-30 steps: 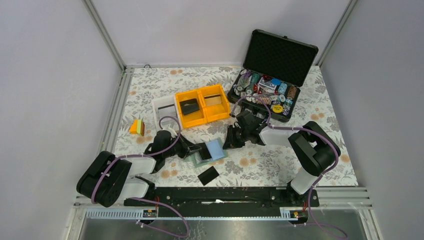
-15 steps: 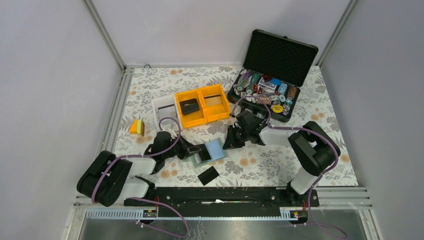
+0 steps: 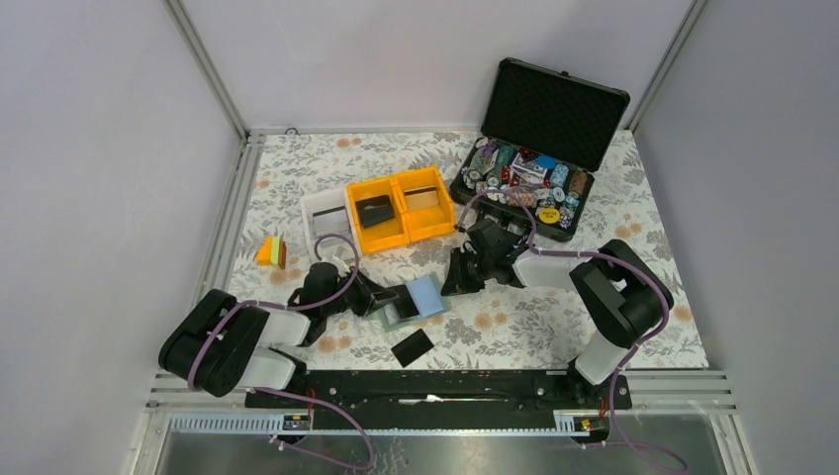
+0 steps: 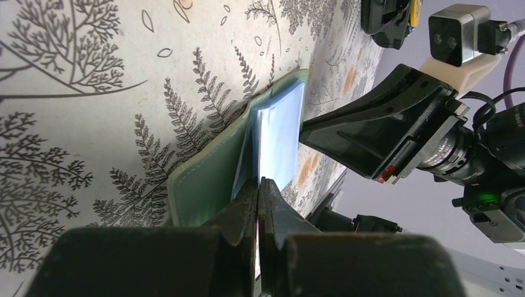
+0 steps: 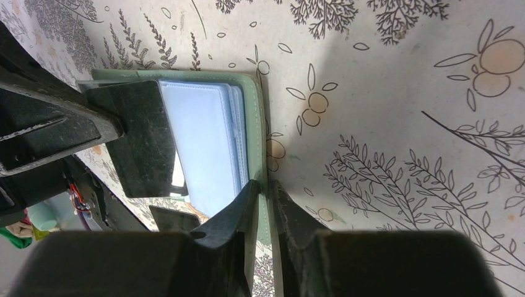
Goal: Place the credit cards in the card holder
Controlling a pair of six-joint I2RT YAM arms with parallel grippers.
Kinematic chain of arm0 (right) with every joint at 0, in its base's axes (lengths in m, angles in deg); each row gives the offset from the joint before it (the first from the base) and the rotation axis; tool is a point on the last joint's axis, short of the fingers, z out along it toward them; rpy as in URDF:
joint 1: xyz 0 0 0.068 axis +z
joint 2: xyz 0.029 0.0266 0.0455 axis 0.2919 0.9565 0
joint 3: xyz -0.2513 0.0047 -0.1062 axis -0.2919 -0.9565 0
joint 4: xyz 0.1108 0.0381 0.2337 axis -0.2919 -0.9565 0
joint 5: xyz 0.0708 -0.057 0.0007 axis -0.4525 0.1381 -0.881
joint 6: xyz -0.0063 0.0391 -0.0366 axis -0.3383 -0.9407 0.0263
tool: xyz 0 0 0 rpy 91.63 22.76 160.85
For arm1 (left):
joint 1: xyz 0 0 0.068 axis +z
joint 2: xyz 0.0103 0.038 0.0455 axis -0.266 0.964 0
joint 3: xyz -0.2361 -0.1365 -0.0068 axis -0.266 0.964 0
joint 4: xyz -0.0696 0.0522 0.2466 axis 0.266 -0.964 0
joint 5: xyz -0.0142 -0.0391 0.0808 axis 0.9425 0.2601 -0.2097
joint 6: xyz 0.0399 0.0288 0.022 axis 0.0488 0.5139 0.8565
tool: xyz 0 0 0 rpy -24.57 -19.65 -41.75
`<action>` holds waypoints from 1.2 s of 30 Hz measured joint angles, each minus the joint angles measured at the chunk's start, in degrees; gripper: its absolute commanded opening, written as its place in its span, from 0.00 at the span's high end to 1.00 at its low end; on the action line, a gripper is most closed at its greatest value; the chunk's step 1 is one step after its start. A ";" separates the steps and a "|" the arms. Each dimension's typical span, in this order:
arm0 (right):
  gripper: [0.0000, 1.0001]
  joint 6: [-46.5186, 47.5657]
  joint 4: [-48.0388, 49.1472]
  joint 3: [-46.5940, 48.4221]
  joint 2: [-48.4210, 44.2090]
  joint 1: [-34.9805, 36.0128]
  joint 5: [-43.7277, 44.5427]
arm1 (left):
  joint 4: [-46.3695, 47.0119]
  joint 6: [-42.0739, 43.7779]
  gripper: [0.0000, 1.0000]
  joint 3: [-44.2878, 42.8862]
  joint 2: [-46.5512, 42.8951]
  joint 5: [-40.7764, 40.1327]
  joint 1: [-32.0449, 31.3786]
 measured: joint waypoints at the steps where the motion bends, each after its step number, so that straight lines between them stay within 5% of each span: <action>1: 0.82 -0.02 0.00 0.00 0.00 0.00 0.00 | 0.35 -0.07 1.00 0.07 0.09 0.02 0.00; 36: 0.83 -0.66 0.31 0.00 0.37 -0.20 -0.59 | 10.36 0.04 1.00 1.31 6.05 0.76 -0.44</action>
